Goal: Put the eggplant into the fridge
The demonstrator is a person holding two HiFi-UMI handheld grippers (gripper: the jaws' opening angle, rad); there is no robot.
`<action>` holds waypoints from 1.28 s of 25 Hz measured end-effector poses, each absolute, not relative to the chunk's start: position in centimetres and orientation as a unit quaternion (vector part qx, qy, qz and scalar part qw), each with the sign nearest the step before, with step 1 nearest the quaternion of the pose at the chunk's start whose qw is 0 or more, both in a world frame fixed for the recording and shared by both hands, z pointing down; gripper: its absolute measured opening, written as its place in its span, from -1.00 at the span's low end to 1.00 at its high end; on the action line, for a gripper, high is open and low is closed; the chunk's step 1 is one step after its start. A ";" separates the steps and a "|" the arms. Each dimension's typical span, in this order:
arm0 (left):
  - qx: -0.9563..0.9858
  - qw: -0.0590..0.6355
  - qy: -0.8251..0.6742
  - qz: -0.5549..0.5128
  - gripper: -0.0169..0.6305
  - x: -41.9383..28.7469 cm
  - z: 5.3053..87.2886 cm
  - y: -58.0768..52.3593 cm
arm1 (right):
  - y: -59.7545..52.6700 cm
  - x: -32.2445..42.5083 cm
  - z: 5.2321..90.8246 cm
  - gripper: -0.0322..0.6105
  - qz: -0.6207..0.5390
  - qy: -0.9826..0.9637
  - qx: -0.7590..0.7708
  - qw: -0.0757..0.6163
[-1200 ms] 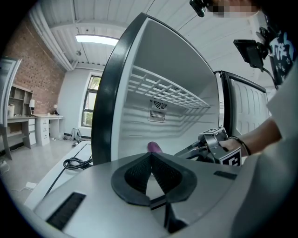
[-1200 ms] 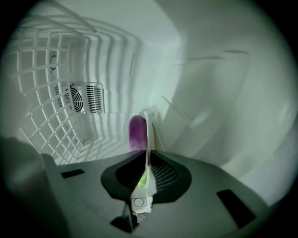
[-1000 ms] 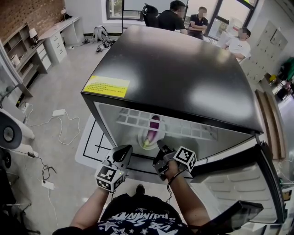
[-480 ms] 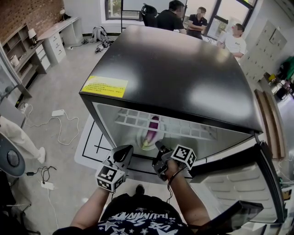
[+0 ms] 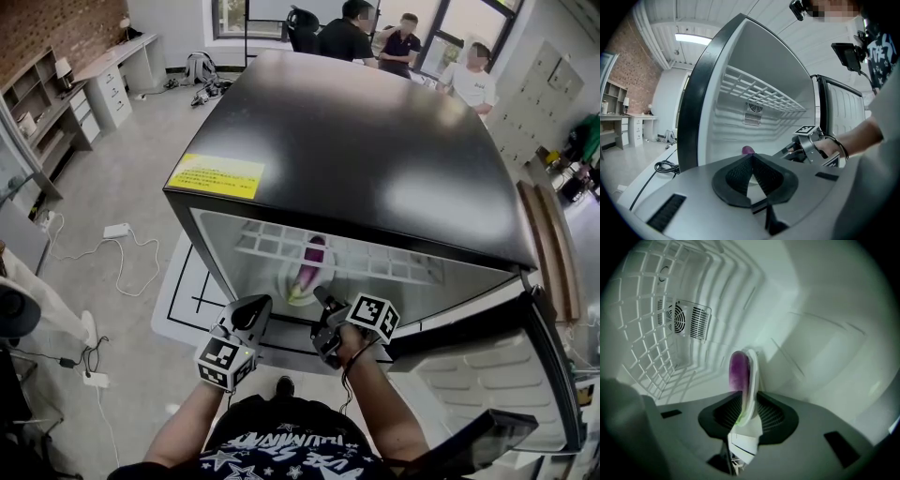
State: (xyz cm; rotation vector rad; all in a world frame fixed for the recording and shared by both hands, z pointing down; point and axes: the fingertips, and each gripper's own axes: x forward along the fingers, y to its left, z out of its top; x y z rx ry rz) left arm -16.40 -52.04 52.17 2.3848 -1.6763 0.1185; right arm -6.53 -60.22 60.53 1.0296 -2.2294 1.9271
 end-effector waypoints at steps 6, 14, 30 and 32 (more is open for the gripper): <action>0.815 0.117 -0.566 0.040 -0.92 -16.4 52.3 -51.6 | -59.4 -6.1 60.9 -0.65 0.612 -0.712 0.345 0.021; 0.825 0.119 -0.551 0.039 -0.92 -16.9 51.8 -49.7 | -57.3 -5.8 60.0 -0.65 0.606 -0.714 0.351 -0.003; 0.843 0.102 -0.528 0.038 -0.92 -16.7 49.8 -40.2 | -46.9 -7.1 55.2 -0.88 0.600 -0.737 0.297 -0.088; 0.844 0.099 -0.525 0.040 -0.92 -16.5 49.3 -39.1 | -45.8 -7.0 54.5 -0.88 0.598 -0.739 0.296 -0.092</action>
